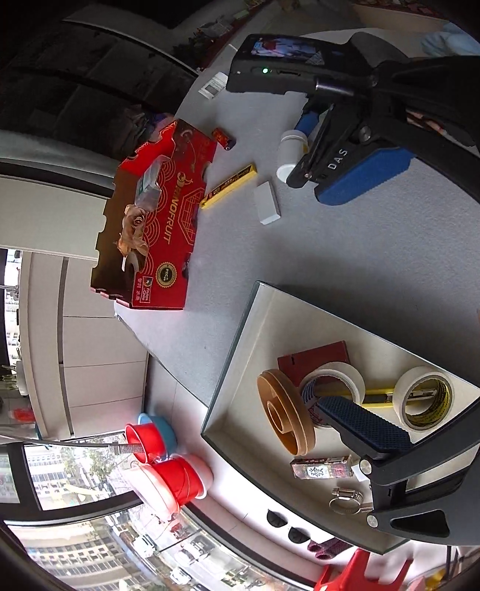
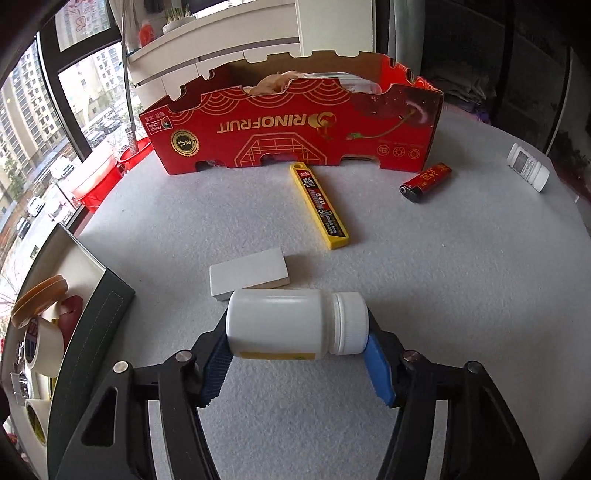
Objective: Organize rigid objects
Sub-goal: 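Grasp the white pill bottle with the right gripper while left tool approaches the white eraser, then close left gripper on the white eraser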
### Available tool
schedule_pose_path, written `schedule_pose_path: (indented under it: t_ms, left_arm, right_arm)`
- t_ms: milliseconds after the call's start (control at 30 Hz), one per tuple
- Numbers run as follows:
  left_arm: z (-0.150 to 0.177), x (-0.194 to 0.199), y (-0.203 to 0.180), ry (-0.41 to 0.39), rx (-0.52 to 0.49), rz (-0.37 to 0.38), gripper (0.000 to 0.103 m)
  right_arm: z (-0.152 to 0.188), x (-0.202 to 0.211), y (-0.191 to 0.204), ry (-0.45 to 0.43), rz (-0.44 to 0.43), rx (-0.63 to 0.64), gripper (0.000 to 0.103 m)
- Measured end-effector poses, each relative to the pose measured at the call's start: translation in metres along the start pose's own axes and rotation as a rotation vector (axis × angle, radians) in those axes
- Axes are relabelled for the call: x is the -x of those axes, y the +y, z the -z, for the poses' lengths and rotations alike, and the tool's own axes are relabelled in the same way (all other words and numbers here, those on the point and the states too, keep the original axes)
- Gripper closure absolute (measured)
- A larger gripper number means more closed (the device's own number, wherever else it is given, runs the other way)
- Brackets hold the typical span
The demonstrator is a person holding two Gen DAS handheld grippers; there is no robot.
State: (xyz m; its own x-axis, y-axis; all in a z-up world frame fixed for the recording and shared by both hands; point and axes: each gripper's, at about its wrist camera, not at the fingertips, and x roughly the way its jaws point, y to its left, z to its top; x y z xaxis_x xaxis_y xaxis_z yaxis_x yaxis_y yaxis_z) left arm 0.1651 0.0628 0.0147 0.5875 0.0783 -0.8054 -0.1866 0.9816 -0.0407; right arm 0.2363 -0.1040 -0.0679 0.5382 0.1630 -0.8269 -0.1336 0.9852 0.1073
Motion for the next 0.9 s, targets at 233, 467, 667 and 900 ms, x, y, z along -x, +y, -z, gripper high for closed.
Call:
schedule_pose_path:
  t_ms: [233,467,667,900]
  left_arm:
    - [-0.024,-0.056,-0.061,0.052,0.057,-0.001,0.0]
    - [-0.031,-0.12,-0.099,0.074,0.084,-0.153,0.0]
    - [-0.033,-0.144,-0.106,0.076,0.096,-0.201,0.0]
    - [-0.035,-0.147,-0.101,0.104,0.095,-0.111,0.008]
  right_arm:
    - [0.042,0.047,-0.071,-0.018,0.065,-0.043,0.039]
    - [0.071,0.078,-0.109,-0.014,0.066,-0.124,0.039]
    - [0.075,0.077,-0.109,-0.004,0.028,-0.143,0.039]
    - [0.077,0.084,-0.105,-0.031,0.019,-0.138,0.039]
